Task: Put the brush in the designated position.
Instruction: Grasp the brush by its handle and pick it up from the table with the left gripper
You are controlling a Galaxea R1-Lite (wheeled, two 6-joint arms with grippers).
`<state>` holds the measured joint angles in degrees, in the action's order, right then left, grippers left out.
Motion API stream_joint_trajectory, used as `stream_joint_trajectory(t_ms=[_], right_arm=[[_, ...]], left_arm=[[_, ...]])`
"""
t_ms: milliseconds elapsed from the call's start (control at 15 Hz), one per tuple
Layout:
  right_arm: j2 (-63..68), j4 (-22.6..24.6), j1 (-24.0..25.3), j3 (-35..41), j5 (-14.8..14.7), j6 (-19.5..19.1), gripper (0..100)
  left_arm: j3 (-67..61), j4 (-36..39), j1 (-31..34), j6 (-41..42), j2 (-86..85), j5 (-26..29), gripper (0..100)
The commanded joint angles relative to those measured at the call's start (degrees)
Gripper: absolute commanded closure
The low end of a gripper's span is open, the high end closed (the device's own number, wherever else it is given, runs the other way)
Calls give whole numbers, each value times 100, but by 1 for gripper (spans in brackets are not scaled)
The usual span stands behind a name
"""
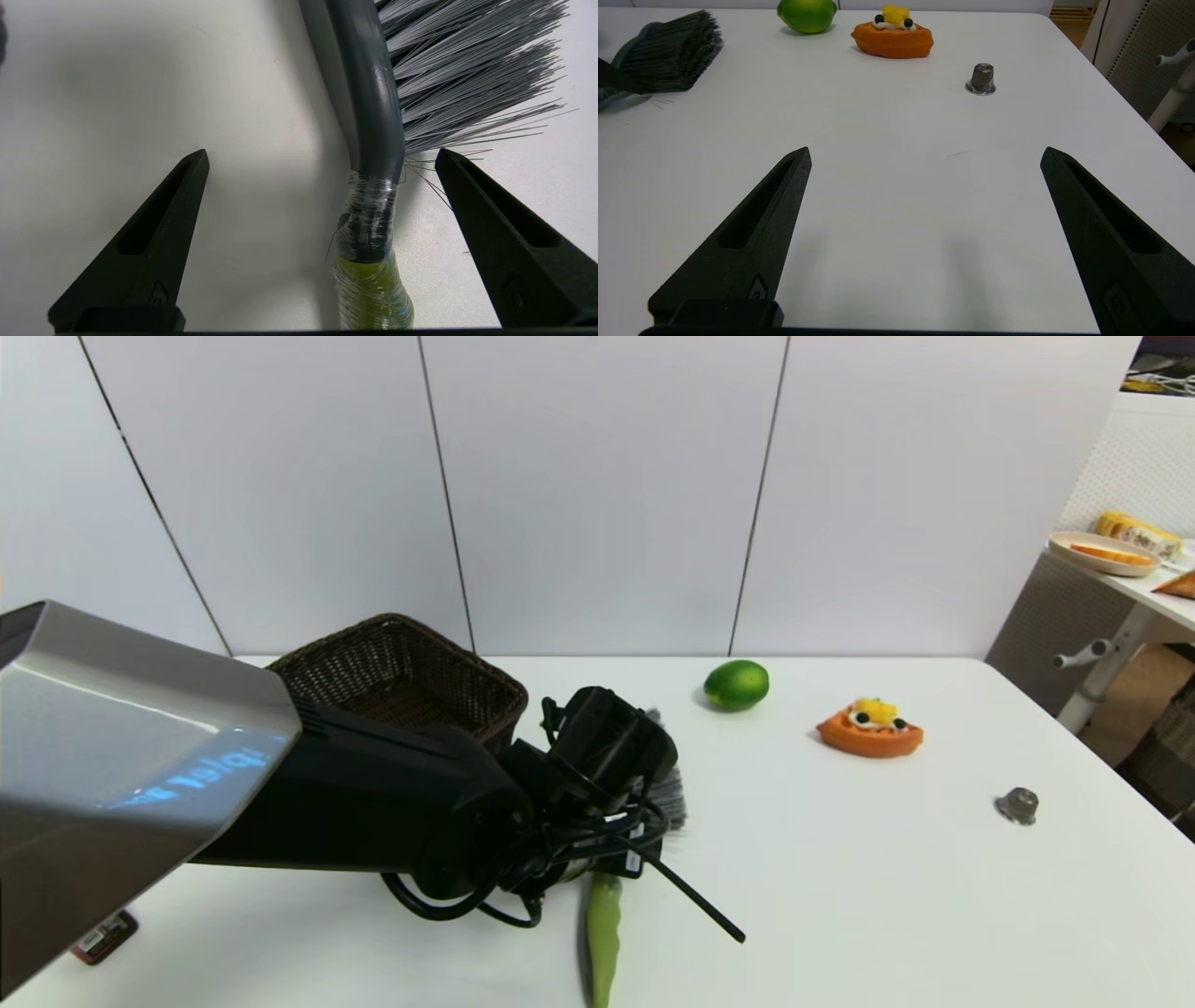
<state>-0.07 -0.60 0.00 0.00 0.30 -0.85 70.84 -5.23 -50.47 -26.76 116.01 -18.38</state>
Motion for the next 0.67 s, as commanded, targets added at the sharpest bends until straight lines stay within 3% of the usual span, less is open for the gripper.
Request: stream_joint_trajectory(t_ms=[67,133,667], right_arm=[[7,-2,0,9,5,-3,0],[7,-2,0,9,5,-3,0],[7,-2,0,9,5,-3,0]], left_arm=[[18,4,46,232,36,-16,0],[88,4,46,320,89,-16,100],[202,-4,20,364,238,10,100]])
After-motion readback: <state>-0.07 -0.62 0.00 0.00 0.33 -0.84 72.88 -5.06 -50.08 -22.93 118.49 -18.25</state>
